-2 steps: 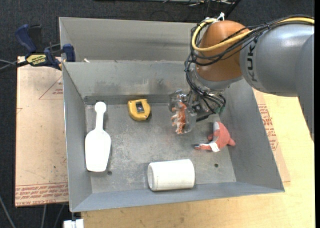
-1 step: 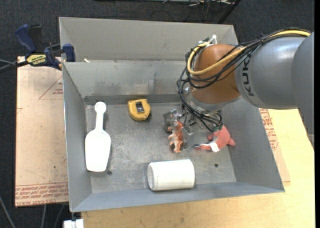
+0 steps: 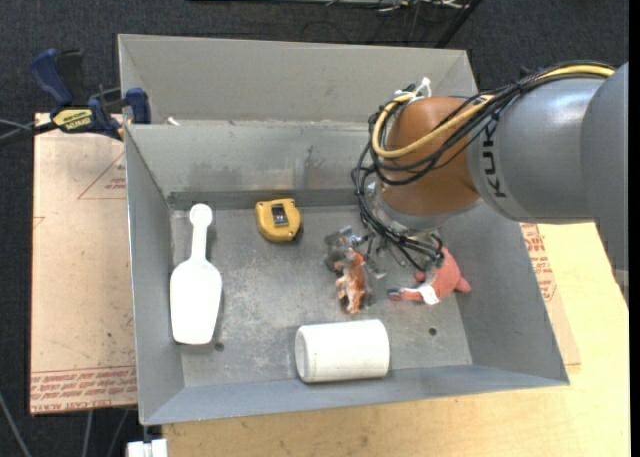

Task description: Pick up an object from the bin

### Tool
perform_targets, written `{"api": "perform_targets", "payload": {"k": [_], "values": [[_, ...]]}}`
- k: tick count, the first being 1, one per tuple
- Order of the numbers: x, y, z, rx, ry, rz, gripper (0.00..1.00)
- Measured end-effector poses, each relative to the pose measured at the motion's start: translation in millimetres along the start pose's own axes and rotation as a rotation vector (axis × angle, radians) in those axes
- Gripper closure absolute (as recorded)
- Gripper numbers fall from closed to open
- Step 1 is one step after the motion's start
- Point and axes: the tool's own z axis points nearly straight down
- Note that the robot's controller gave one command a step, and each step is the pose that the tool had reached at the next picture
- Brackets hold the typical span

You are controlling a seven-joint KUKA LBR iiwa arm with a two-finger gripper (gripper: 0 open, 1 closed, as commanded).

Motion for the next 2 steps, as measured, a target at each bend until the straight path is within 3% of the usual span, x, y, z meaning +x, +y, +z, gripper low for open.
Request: {"api": "perform_targets", "payload": {"k": [1,2], "values": [[-17.4,8,-29,0.003,-0.005,0.106,1.0],[-25.7,19,-31,-0.001,-0.008,0.163,1.0]]}}
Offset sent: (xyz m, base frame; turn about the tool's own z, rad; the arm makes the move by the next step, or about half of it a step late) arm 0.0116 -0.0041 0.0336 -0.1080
